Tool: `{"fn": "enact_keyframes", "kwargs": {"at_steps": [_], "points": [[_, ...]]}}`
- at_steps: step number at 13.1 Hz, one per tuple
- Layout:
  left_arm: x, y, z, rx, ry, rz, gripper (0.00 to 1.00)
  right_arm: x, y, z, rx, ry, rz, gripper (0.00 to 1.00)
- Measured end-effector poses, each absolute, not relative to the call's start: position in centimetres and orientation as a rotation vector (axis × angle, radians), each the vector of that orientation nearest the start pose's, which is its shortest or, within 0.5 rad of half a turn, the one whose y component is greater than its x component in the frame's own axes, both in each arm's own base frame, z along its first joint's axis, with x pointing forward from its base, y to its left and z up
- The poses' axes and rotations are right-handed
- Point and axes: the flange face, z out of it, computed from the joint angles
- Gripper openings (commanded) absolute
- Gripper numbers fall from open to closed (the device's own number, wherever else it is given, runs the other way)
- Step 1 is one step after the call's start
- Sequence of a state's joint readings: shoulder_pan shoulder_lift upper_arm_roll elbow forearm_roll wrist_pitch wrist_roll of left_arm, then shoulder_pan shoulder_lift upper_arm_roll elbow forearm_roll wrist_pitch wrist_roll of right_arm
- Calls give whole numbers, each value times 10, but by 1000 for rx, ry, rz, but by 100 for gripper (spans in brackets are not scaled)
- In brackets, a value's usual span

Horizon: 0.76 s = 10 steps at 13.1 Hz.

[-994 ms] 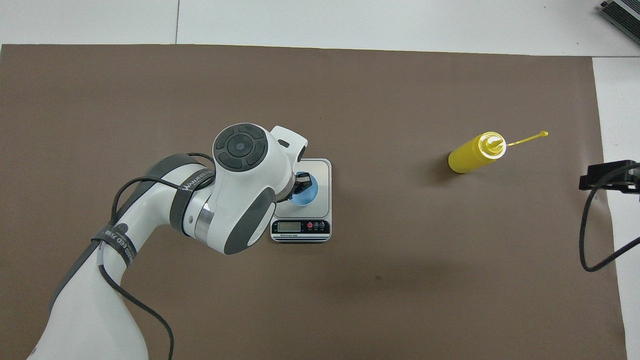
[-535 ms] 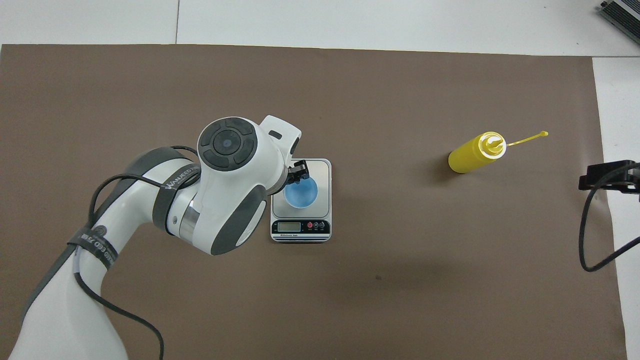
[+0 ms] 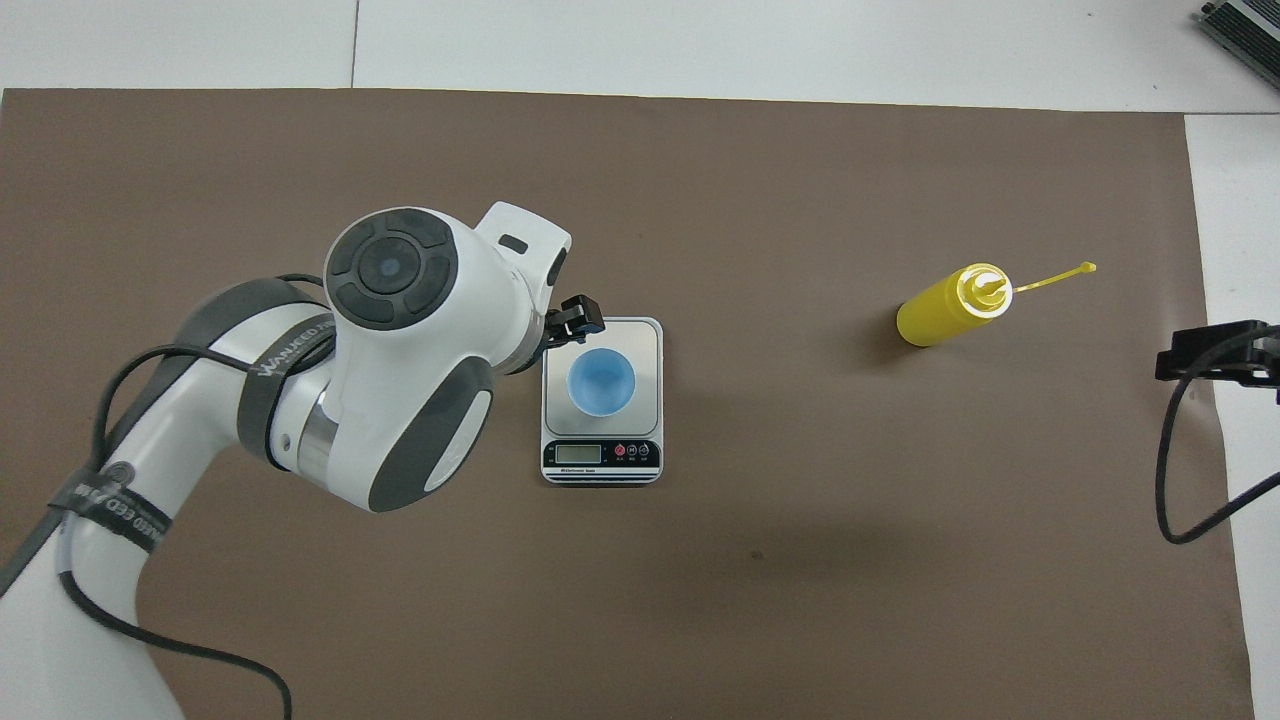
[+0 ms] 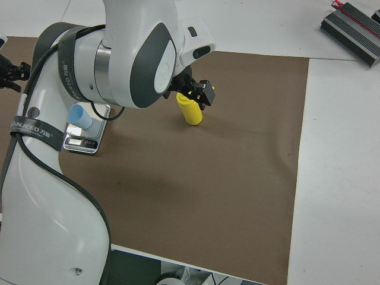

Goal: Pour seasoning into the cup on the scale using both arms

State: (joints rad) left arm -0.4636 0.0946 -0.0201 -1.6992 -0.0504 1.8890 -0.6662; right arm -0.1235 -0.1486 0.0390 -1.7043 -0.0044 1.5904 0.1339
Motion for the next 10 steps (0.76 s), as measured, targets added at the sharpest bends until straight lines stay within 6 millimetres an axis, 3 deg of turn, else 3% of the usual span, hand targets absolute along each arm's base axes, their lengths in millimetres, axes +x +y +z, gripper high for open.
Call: {"fn": "enact_keyframes", "kwargs": {"at_steps": [4,10], "points": [[519,-233,582,-3212,-189,-69,100,507,-42,642,-3132,344,-55,100],[525,-187,594,-3205,-89,-57,100,507,-42,641,-3134,326,-51,100]]}}
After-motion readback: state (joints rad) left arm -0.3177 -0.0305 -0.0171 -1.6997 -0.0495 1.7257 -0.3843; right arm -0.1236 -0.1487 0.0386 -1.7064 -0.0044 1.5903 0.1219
